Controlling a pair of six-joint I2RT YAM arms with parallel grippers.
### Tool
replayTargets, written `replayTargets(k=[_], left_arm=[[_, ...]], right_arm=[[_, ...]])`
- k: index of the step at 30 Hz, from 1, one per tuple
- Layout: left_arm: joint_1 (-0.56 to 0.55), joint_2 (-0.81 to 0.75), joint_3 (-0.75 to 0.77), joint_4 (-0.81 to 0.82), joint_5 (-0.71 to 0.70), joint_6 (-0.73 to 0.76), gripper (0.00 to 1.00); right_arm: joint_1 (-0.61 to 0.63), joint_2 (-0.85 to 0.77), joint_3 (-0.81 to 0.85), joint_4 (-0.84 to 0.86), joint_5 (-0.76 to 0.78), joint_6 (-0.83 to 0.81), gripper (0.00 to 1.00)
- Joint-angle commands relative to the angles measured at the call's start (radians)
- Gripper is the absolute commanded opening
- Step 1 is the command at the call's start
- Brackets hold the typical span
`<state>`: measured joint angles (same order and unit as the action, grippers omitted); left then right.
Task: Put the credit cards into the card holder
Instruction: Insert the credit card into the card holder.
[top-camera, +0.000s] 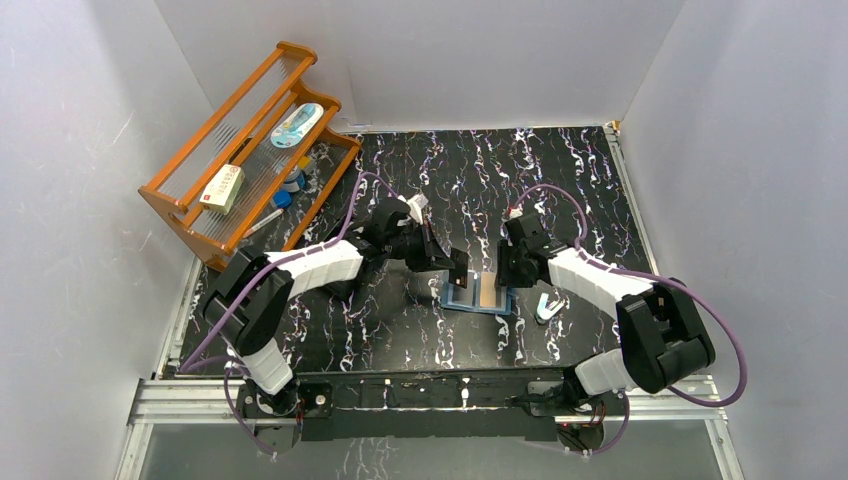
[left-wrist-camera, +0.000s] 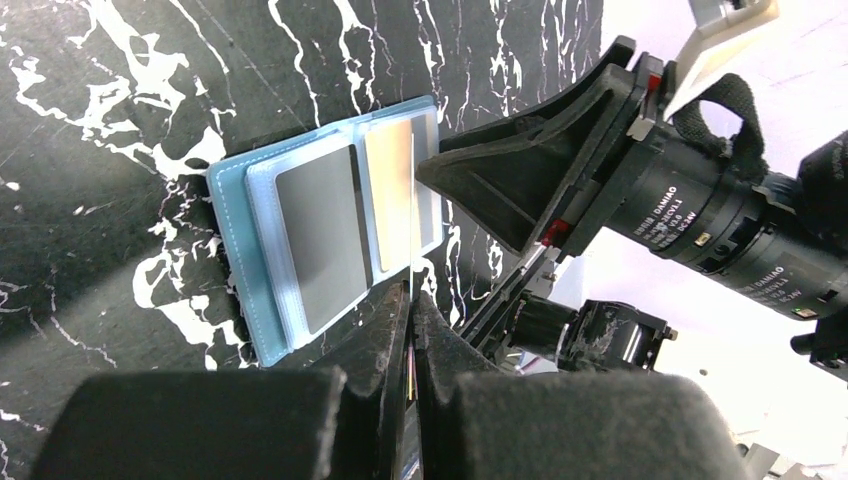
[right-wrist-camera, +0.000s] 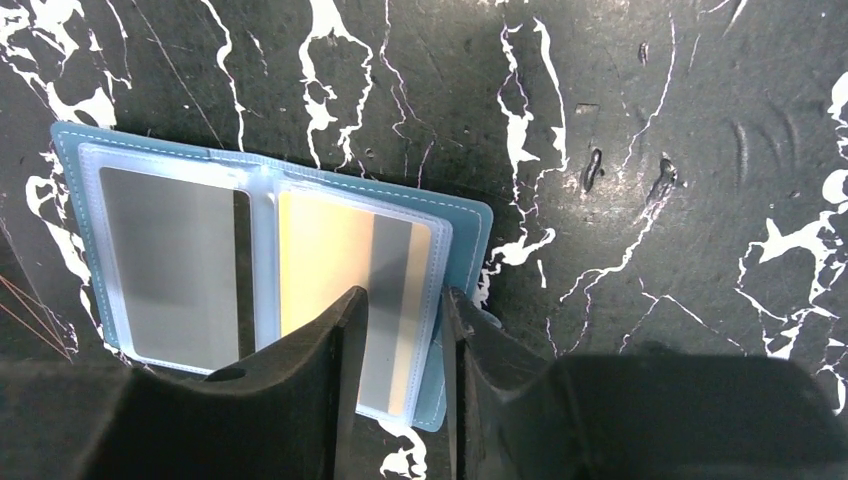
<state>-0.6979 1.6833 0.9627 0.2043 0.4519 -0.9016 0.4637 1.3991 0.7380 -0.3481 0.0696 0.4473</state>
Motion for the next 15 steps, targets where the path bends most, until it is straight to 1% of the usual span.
replayTargets(k=[1, 9, 15], left_arm=[[-0.012, 0.021, 0.033, 0.067, 0.034, -0.012, 0.0], [-0.024, 0.061, 0.043, 0.096, 0.044, -0.019, 0.0], [-0.029, 0.109, 0.043, 0.132, 0.068, -0.028, 0.0]], right_arm=[[-0.021, -0.007, -0.021, 0.031, -0.036, -0.019, 0.39], [-0.026, 0.007, -0.07, 0.085, -0.071, -0.019, 0.28], [-0.025, 0.011, -0.081, 0.104, -0.086, -0.024, 0.27]])
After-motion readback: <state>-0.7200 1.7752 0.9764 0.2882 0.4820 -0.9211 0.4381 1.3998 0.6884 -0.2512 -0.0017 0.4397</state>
